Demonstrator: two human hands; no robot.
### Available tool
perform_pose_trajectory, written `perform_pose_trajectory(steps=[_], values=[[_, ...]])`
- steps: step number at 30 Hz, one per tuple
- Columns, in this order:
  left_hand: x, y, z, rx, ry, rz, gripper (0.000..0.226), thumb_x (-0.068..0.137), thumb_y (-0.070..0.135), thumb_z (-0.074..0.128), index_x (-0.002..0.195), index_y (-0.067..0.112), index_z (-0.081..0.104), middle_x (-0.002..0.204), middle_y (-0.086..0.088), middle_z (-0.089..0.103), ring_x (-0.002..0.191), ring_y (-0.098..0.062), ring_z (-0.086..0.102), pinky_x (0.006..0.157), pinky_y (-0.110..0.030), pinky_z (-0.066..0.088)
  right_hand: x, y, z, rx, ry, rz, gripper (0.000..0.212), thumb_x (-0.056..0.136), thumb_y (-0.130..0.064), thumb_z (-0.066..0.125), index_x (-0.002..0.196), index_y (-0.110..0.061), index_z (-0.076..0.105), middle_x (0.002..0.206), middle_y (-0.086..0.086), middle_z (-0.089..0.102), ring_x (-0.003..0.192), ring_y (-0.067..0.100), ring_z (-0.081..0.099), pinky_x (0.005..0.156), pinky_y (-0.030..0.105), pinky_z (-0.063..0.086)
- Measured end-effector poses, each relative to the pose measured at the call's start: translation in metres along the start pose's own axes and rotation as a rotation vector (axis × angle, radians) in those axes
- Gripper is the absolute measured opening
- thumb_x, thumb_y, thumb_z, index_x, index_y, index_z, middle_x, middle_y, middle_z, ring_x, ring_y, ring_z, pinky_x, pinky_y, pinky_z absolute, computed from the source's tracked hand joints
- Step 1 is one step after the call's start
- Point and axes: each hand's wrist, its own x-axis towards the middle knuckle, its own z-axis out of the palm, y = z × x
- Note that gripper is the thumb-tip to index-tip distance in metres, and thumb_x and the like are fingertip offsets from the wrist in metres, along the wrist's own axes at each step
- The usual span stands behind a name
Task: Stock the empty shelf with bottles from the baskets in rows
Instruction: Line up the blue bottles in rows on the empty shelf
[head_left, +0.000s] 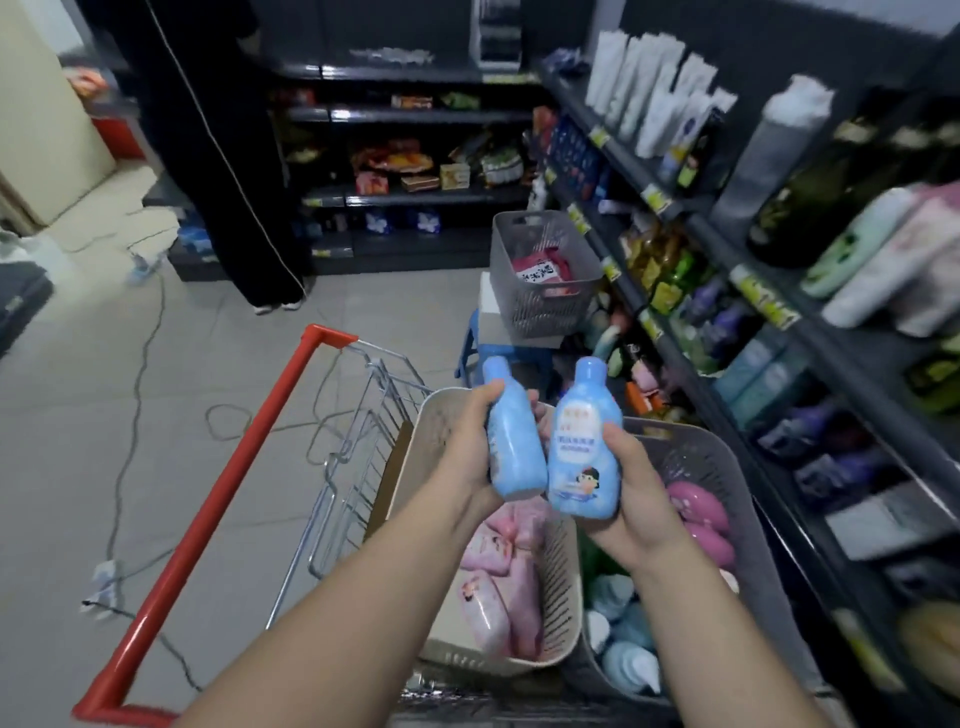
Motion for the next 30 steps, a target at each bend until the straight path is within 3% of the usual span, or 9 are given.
perform_pose_trajectory(steps=[5, 8, 10, 13, 17, 20, 22, 27, 30], values=[[-0.022, -0.04, 0.03, 0.145, -0.081, -0.091, 0.039, 0.091, 0.047, 0.051, 0.08, 0.012, 0.063, 0.063, -0.004, 0.053, 0.052, -0.018, 0.053, 0.055, -0.027, 0.044, -0.061, -0.002, -0.017, 0.107, 0.268, -0.083, 0.044, 0.09, -0.045, 0.05, 0.115, -0.011, 0.063, 0.106, 0.013, 0.065, 0.09, 0.024, 0.064, 0.075, 0.035, 0.055], [-0.038, -0.078, 0.043, 0.331, -0.205, -0.226, 0.053, 0.078, 0.063, 0.062, 0.086, 0.01, 0.065, 0.073, -0.01, 0.061, 0.064, -0.021, 0.061, 0.065, -0.031, 0.051, -0.105, -0.004, -0.033, 0.131, 0.425, -0.176, 0.054, 0.081, -0.047, 0.063, 0.123, -0.013, 0.061, 0.115, 0.014, 0.065, 0.099, 0.028, 0.064, 0.079, 0.04, 0.055], [-0.048, -0.099, 0.058, 0.458, -0.261, -0.22, 0.077, 0.065, 0.06, 0.08, 0.112, 0.002, 0.06, 0.098, -0.023, 0.065, 0.085, -0.031, 0.067, 0.079, -0.041, 0.056, -0.136, -0.011, -0.042, 0.126, 0.463, -0.241, 0.077, 0.069, -0.05, 0.078, 0.133, -0.013, 0.056, 0.127, 0.015, 0.063, 0.109, 0.031, 0.064, 0.079, 0.043, 0.057], [-0.058, -0.129, 0.088, 0.58, -0.296, -0.144, 0.108, 0.051, 0.059, 0.089, 0.129, -0.004, 0.05, 0.11, -0.028, 0.063, 0.09, -0.035, 0.065, 0.077, -0.045, 0.054, -0.18, -0.027, -0.052, 0.126, 0.505, -0.309, 0.067, 0.077, -0.041, 0.07, 0.135, -0.013, 0.055, 0.124, 0.016, 0.066, 0.11, 0.03, 0.066, 0.082, 0.042, 0.058], [-0.082, -0.173, 0.135, 0.717, -0.362, -0.107, 0.086, 0.055, 0.058, 0.086, 0.11, -0.003, 0.06, 0.101, -0.019, 0.067, 0.085, -0.032, 0.067, 0.074, -0.044, 0.055, -0.238, -0.047, -0.077, 0.192, 0.583, -0.439, 0.065, 0.078, -0.033, 0.068, 0.138, -0.013, 0.052, 0.126, 0.017, 0.065, 0.116, 0.033, 0.063, 0.089, 0.047, 0.055], [-0.11, -0.213, 0.169, 0.762, -0.437, -0.157, 0.06, 0.08, 0.053, 0.071, 0.108, 0.0, 0.069, 0.104, -0.02, 0.072, 0.095, -0.039, 0.07, 0.085, -0.051, 0.057, -0.289, -0.065, -0.095, 0.171, 0.7, -0.512, 0.067, 0.076, -0.034, 0.07, 0.137, -0.014, 0.052, 0.125, 0.015, 0.066, 0.115, 0.033, 0.063, 0.088, 0.049, 0.056], [-0.13, -0.239, 0.19, 0.789, -0.472, -0.197, 0.046, 0.091, 0.045, 0.062, 0.104, 0.002, 0.07, 0.1, -0.019, 0.073, 0.088, -0.034, 0.071, 0.079, -0.045, 0.058, -0.324, -0.077, -0.107, 0.163, 0.758, -0.543, 0.063, 0.079, -0.035, 0.069, 0.136, -0.013, 0.052, 0.122, 0.016, 0.067, 0.11, 0.033, 0.066, 0.081, 0.047, 0.058], [-0.178, -0.306, 0.216, 0.811, -0.638, -0.32, 0.031, 0.086, 0.025, 0.07, 0.109, 0.005, 0.065, 0.1, -0.02, 0.073, 0.083, -0.033, 0.07, 0.068, -0.04, 0.058, -0.407, -0.088, -0.136, 0.147, 0.783, -0.593, 0.065, 0.077, -0.037, 0.069, 0.135, -0.013, 0.052, 0.122, 0.019, 0.067, 0.108, 0.035, 0.067, 0.078, 0.047, 0.058], [-0.195, -0.336, 0.231, 0.774, -0.698, -0.377, 0.032, 0.089, 0.028, 0.066, 0.115, 0.009, 0.062, 0.11, -0.023, 0.068, 0.093, -0.036, 0.066, 0.078, -0.045, 0.053, -0.448, -0.095, -0.144, 0.138, 0.786, -0.652, 0.058, 0.078, -0.035, 0.066, 0.131, -0.013, 0.056, 0.118, 0.017, 0.069, 0.104, 0.032, 0.069, 0.073, 0.042, 0.06]])
